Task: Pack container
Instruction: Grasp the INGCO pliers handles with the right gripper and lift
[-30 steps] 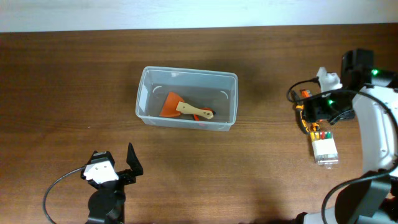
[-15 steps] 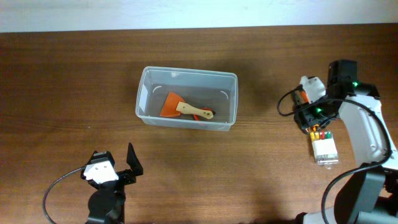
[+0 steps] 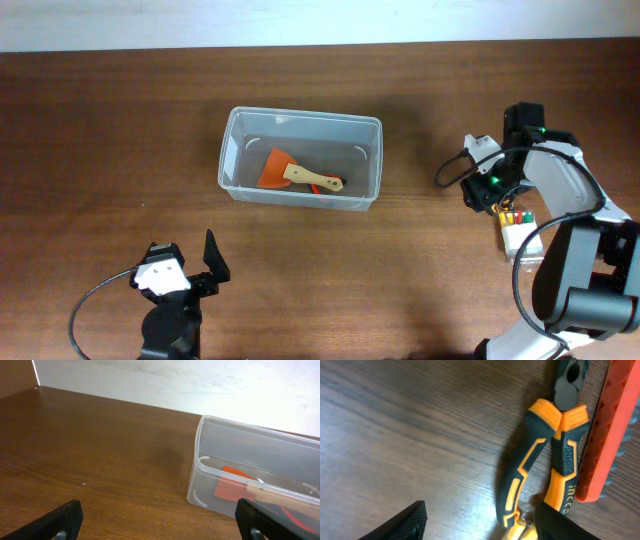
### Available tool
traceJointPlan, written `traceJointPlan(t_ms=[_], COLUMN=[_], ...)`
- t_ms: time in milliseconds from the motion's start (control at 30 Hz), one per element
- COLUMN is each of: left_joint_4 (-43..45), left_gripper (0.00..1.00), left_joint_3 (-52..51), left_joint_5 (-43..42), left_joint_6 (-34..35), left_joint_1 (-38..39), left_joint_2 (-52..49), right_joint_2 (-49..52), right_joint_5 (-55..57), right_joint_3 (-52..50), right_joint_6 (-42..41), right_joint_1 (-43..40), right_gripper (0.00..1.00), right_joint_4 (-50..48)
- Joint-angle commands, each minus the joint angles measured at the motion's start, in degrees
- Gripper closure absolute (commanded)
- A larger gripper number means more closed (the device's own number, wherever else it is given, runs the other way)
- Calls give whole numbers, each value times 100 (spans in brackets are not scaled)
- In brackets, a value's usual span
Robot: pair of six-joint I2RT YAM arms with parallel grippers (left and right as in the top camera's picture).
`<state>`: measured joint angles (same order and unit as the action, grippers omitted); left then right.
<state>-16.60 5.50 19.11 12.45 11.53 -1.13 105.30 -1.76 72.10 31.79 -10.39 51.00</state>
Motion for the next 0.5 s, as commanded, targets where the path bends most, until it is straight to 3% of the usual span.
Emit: traceJointPlan(t_ms=[0,467], left_joint_4=[-11,-11], left_gripper=[1,1], left_joint_3=[-15,-15], left_joint_5=[20,20], left_joint_6=[-50,-50], left_joint_1=[22,22], left_joint_2=[35,35], right_joint_2=[52,581], right_joint_5=[186,245], right_joint_3=[-31,-31], right_joint_6=[-468,-684], right_joint_1=[22,20], right_gripper=[31,35], right_joint_4=[-125,-411])
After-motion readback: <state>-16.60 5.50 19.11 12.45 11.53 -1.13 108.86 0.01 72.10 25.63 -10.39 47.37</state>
